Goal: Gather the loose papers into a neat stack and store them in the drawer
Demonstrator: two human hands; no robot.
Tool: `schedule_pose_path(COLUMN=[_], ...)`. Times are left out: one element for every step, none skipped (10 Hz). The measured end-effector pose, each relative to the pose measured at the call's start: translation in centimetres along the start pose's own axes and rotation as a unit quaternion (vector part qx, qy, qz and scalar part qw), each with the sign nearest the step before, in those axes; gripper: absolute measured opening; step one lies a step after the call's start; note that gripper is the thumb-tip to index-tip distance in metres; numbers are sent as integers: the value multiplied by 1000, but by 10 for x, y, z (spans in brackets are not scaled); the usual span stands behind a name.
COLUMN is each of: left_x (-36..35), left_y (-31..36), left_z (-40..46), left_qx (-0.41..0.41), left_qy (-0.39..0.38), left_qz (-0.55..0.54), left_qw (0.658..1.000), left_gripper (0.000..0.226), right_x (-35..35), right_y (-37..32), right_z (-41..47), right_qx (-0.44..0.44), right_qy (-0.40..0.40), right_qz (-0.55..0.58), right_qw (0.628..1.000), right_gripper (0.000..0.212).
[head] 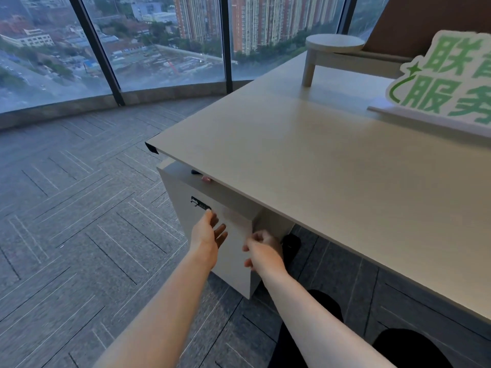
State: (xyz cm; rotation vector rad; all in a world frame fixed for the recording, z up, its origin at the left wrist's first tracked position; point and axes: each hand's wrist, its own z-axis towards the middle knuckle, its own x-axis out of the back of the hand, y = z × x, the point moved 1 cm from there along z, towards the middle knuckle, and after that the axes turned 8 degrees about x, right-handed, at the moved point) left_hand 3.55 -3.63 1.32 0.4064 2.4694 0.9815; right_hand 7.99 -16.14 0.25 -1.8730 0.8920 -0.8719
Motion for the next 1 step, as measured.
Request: schedule_pose_path(left_x=[6], left_y=[-18], left_z=[-24], left_qx=[12], left_qy=[8], left_qz=[44], left_qw=[999], left_gripper=[36], right_x=[13], right_y=[-2], right_z=[-29], right_qx=[44], right_qy=[-53], right_qz=[37], right_qw=[997], right_gripper=[12])
